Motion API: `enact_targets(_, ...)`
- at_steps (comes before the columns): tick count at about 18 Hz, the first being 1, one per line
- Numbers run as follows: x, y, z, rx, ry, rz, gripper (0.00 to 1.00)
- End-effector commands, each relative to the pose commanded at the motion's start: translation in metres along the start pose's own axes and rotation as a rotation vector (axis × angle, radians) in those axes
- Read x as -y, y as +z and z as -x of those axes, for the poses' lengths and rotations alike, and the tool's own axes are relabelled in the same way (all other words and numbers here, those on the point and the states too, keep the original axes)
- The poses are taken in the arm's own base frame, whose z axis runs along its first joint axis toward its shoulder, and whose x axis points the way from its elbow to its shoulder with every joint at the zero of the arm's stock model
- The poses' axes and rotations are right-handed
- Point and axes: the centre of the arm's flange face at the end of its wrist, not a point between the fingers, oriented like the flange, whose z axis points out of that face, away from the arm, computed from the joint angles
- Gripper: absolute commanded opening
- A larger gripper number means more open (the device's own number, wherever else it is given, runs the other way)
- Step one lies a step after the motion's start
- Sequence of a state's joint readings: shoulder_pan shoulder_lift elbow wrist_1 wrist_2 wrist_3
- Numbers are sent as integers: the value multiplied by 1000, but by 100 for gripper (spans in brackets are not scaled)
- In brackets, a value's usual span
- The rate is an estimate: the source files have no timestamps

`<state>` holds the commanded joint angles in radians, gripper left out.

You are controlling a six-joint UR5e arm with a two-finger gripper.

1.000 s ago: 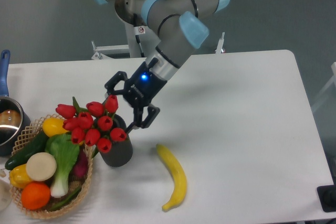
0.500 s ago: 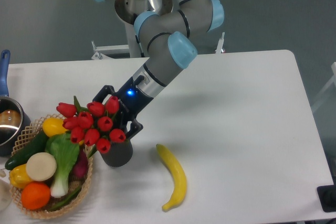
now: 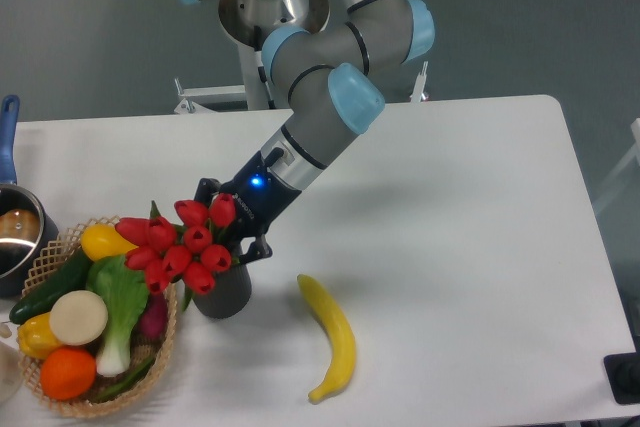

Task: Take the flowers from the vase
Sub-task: 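Lower the gripper around the tulip stems and close it, then lift the gripped tulips straight up out of the grey vase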

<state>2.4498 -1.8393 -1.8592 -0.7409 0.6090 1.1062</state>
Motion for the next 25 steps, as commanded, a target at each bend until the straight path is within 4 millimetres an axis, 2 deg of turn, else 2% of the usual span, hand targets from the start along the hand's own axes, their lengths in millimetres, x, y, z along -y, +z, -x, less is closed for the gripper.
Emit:
enact_targets(2, 16, -10, -4, 8, -27, -25, 0)
enact_targets(9, 63, -47, 5, 15, -196, -136, 0)
enact_targets(11, 73, -53, 2, 16, -192, -151, 0)
enact_targets(16, 86, -83, -1, 15, -238, -217, 0)
enact_targets(22, 107, -119, 10, 25, -267, -290, 0)
enact_targets(25, 110, -143, 22, 71, -235, -305, 0)
